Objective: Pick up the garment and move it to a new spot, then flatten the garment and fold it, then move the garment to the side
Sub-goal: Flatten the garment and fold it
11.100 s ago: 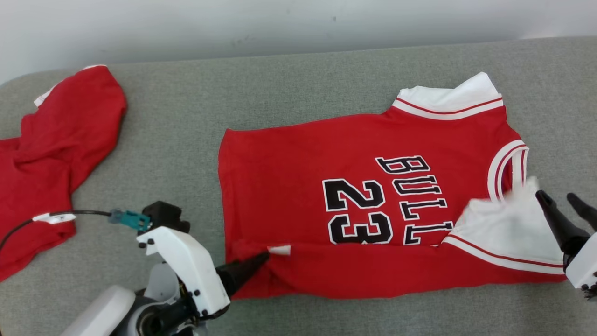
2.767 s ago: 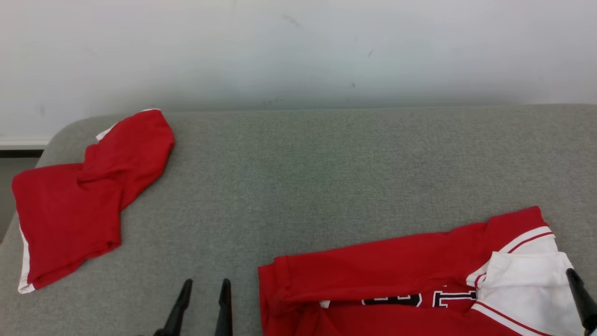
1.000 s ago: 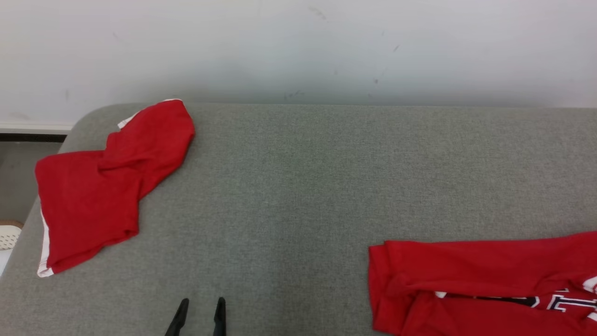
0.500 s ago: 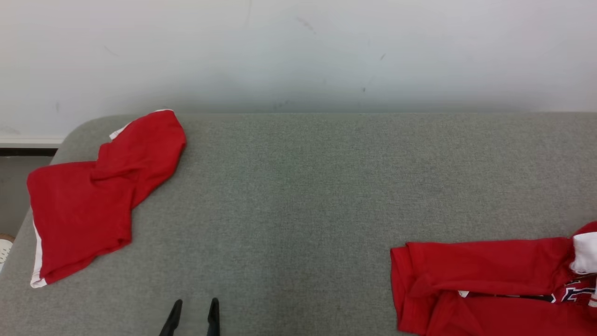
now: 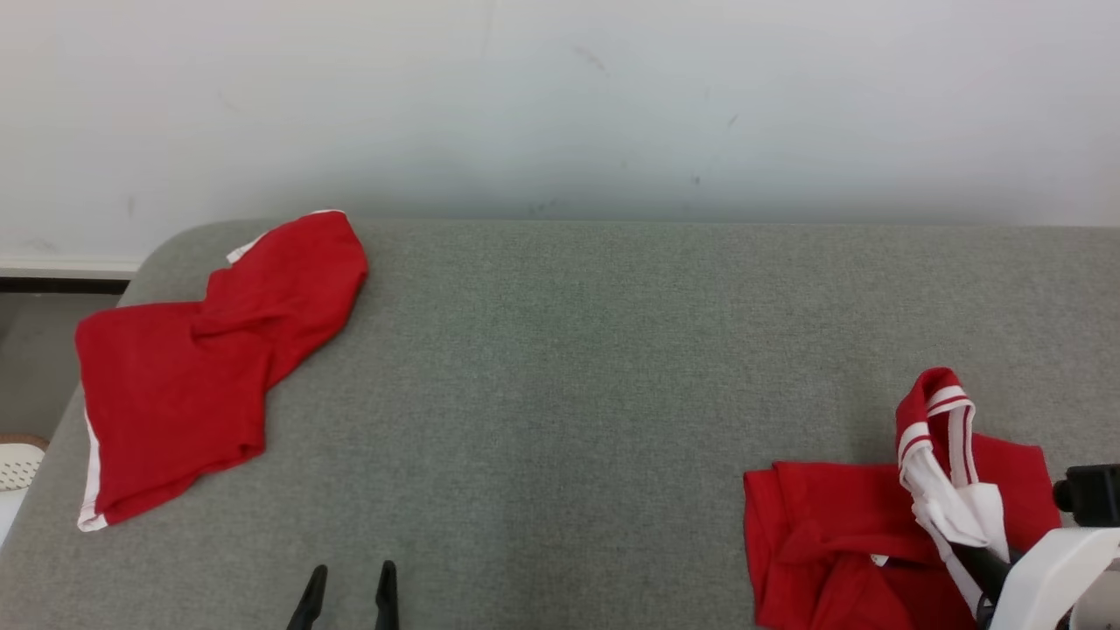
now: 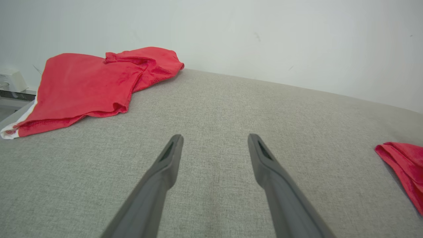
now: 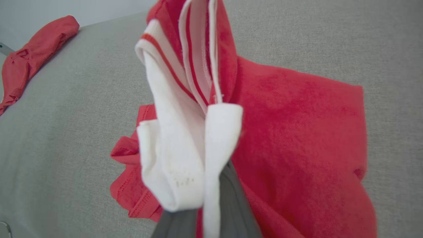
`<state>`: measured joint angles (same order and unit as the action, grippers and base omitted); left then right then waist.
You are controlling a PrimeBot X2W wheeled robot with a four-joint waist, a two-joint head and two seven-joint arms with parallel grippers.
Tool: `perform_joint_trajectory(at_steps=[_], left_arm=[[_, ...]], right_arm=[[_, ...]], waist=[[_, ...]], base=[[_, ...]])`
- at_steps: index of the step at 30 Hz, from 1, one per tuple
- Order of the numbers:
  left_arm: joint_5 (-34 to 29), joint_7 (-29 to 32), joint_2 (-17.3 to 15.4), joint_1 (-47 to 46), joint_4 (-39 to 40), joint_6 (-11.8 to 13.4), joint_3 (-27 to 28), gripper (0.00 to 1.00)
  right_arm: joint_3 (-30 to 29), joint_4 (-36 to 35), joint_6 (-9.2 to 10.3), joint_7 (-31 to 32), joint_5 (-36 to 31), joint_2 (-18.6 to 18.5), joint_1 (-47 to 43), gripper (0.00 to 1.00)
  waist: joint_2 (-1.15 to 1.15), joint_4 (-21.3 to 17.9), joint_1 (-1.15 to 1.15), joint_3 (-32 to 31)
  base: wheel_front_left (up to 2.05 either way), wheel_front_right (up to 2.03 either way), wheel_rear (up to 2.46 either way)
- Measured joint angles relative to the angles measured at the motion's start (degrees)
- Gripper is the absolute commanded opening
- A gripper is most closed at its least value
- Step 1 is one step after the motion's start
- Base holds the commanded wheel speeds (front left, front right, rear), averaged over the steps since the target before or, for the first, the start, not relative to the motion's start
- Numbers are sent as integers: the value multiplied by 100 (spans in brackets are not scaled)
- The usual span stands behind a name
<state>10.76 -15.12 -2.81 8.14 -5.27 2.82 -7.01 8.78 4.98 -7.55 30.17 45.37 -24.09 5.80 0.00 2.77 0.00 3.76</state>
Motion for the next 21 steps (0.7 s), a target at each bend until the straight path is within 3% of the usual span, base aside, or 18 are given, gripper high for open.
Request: perform_joint_trajectory(at_steps=[9,19,21], left_arm=[[23,0,0,50,-66,23,-64,100],[54,0,0,68,-125,22,-81,100],[62,0,0,67,-135,22,-97,100]], right_arm=[[9,560,0,-235,-661,928,4,0],[19,798,0,-402,-890,1351,138,1],[22,811,0,-456,-890,1419,149,55]], waist=[[0,134,0,-3],[0,126,0,20],[0,113,0,23]], base=[[0,0,0],[0,0,0],[0,0,0]])
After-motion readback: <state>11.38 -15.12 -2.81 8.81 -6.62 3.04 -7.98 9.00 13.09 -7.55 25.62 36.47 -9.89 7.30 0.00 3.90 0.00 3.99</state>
